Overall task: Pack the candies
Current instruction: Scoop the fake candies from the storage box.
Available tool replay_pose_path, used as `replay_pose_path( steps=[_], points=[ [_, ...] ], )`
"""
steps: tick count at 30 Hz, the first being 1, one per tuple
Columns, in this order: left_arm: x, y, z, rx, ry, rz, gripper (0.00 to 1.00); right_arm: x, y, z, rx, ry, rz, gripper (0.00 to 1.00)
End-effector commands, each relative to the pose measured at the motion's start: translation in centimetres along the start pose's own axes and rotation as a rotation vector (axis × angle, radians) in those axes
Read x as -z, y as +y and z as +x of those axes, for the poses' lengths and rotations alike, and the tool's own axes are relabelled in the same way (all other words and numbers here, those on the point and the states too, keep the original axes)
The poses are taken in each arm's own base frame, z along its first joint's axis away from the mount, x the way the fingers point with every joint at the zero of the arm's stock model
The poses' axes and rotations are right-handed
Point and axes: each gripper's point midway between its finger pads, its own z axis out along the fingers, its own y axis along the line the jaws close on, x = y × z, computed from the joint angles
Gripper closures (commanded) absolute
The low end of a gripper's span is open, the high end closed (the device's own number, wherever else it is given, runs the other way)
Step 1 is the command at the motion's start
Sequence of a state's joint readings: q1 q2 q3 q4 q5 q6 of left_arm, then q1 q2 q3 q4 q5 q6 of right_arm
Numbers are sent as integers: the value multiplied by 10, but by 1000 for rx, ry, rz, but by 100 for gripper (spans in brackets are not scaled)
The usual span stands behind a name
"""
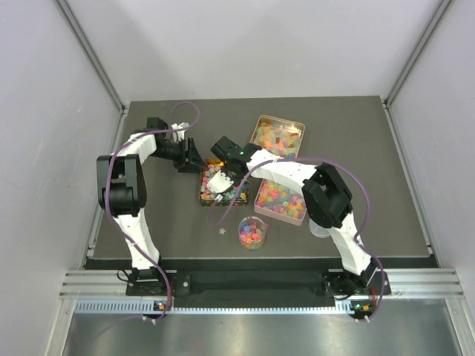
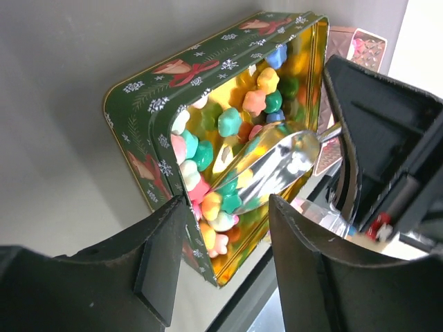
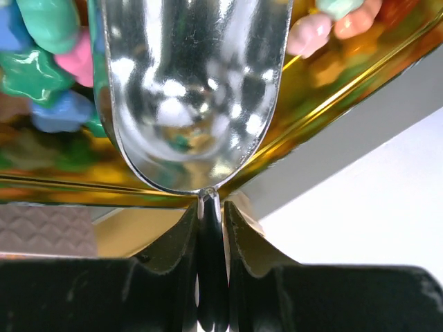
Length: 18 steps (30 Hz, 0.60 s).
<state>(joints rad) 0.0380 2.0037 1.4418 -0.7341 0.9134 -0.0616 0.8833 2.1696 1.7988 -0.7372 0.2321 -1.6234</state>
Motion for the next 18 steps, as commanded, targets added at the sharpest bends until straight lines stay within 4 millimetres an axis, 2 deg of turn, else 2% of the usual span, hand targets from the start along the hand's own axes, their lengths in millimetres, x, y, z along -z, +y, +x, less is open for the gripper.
replay_pose_path(
  steps=[1,5,8,10,11,15,18],
  points=[
    [-4,-21,-11,-65,-20,62,44,8,-37,-19,38,28,85,100],
    [-4,-22,-10,-69,-18,64,44,10,-37,-24,54,40,69,100],
    [-5,-21,-8,-67,-15,67,44,6,-27,-28,53,40,35,100],
    [-6,-22,-6,-63,-17,74,45,2,-25,-31,7,37,10,100],
    [-5,-22,-7,-63,-20,74,45,0,-17,-32,-1,32,-33,100],
    [-4,-24,-5,-61,-20,81,45,-4,-23,-37,-99,8,-52,100],
    [-4,-26,-4,-63,-20,83,45,-7,-15,-37,-133,12,-77,100]
  ],
)
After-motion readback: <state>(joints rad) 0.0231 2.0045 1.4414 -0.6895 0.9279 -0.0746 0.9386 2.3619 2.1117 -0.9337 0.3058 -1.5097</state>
